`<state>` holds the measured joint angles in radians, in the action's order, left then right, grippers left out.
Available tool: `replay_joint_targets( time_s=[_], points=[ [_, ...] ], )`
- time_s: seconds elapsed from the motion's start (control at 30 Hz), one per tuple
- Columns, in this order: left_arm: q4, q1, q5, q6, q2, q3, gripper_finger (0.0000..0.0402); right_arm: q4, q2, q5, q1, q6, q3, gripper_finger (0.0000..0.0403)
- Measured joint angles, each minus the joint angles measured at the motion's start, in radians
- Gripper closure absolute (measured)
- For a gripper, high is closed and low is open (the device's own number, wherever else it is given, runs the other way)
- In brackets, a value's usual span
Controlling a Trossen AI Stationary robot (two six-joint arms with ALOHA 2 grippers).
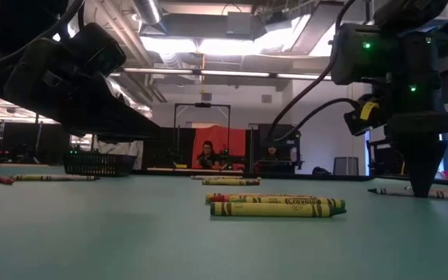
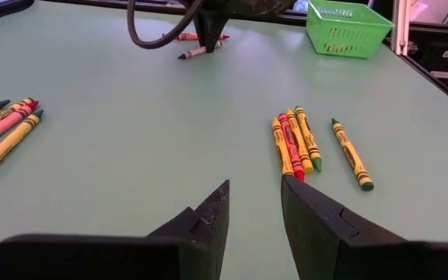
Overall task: Sort crayons
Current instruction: Put the black crayon into the red bin
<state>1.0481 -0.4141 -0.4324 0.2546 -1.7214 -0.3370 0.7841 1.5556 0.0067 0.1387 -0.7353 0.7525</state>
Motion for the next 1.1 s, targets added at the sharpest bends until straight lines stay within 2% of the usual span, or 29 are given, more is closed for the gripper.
replay_joint_targets(
  time_s=[0.13, 0.27, 0.43, 0.73, 0.87, 1.1],
  points=[
    [0.000, 0.000, 0.000, 0.000, 0.000, 0.000, 0.0300, 0.000, -0.002, -0.001, 0.000, 0.077, 0.005, 0.0378],
    [0.001, 0.001, -0.002, -0.002, 0.000, 0.000, 0.0300, -0.020, -0.030, 0.008, 0.000, 0.143, -0.001, 0.0395],
    [0.010, 0.016, -0.015, 0.006, 0.000, -0.003, 0.0297, -0.132, -0.062, 0.087, 0.035, 0.200, 0.001, 0.0392],
    [-0.029, 0.058, 0.010, 0.025, 0.000, -0.080, 0.0241, -0.491, -0.062, 0.143, 0.124, 0.349, 0.002, 0.0396],
    [-0.085, 0.064, 0.016, 0.023, 0.000, -0.142, 0.0236, -0.685, -0.056, 0.176, 0.148, 0.447, 0.002, 0.0399],
    [-0.150, 0.063, 0.022, -0.087, 0.000, -0.234, 0.0235, -1.028, 0.022, 0.196, 0.150, 0.616, 0.003, 0.0399]
  ],
)
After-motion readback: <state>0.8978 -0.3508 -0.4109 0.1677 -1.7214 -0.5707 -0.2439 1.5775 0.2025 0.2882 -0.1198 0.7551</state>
